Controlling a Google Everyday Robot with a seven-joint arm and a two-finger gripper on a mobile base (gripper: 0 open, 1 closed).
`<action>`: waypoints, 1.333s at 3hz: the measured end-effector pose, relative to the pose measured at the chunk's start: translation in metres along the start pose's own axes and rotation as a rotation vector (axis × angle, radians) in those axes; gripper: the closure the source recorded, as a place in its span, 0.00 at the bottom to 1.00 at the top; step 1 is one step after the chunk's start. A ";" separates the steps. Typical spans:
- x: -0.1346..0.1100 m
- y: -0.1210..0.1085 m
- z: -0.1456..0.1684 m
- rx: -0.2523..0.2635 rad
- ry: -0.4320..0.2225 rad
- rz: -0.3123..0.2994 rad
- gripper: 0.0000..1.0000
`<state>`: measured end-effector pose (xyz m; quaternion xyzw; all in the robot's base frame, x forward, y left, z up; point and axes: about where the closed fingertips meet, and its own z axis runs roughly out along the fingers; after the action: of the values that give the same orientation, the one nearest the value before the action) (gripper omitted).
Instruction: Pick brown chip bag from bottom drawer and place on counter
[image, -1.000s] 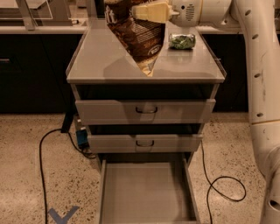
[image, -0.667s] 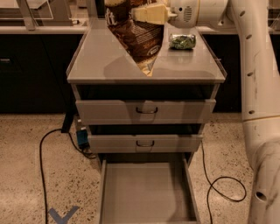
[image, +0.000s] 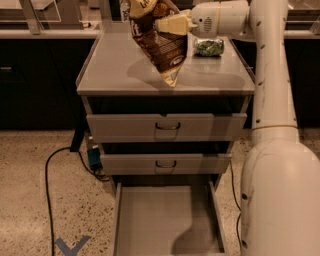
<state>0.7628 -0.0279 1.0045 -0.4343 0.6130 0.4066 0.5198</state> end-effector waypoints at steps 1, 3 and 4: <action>0.011 -0.044 -0.007 0.173 0.079 -0.031 1.00; 0.044 -0.090 -0.010 0.363 0.184 -0.014 1.00; 0.079 -0.089 -0.006 0.346 0.231 0.077 1.00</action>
Offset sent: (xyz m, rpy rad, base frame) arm 0.0855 -0.0625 -0.0358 -0.2566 -0.0614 -0.4837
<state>0.8397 -0.0685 0.9227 -0.3588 0.7454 0.2623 0.4969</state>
